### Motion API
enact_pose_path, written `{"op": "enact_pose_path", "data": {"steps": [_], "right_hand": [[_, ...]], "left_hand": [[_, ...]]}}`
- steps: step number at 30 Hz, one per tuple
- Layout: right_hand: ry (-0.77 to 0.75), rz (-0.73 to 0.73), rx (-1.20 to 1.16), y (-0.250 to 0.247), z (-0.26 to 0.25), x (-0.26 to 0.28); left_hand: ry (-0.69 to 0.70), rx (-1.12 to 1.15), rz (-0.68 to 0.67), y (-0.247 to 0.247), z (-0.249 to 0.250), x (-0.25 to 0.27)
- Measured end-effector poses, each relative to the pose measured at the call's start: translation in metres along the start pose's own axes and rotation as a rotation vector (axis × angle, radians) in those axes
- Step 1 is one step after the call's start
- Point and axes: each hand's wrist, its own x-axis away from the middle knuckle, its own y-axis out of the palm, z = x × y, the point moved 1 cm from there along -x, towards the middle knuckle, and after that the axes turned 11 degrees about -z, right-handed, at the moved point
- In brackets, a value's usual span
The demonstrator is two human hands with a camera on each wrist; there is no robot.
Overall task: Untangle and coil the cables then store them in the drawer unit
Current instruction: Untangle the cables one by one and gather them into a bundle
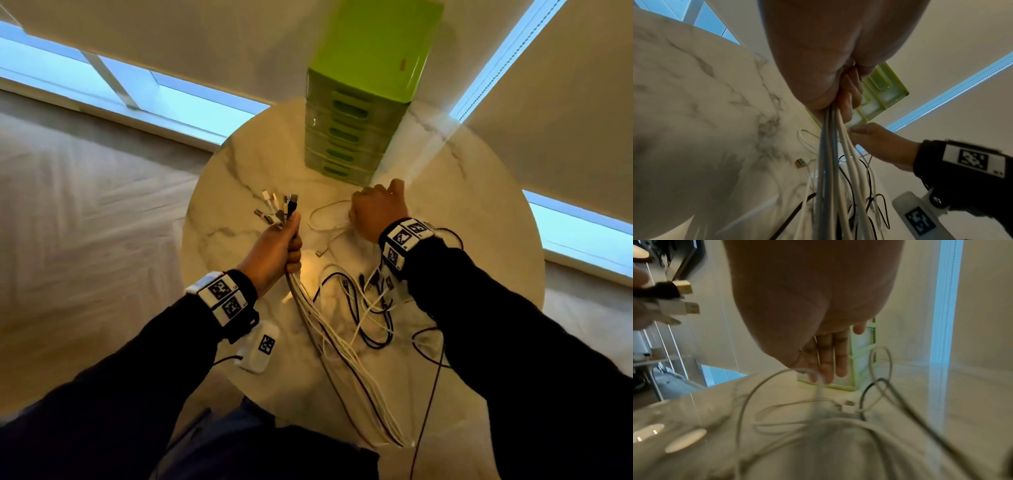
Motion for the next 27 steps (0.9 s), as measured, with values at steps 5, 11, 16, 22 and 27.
{"op": "enact_pose_path", "data": {"steps": [5,11,16,22,27], "right_hand": [[-0.094,-0.222,-0.327,0.006,-0.064,-0.024],[-0.081,-0.154,-0.240,0.028,-0.093,-0.012],[-0.085,-0.053,-0.339,0.006,-0.071,0.007],[-0.216,0.052,-1.025,-0.027,-0.025,0.071],[-0.306,0.124,-0.836,-0.004,-0.021,0.137]], "left_hand": [[-0.023,-0.036,-0.003,-0.002,-0.001,-0.005],[-0.018,-0.045,-0.033,-0.012,-0.005,-0.003],[-0.016,0.008,-0.014,-0.019,-0.007,-0.001],[-0.002,0.228,-0.023,-0.004,-0.003,-0.004],[0.028,0.298,-0.137,0.025,0.006,0.000]]}}
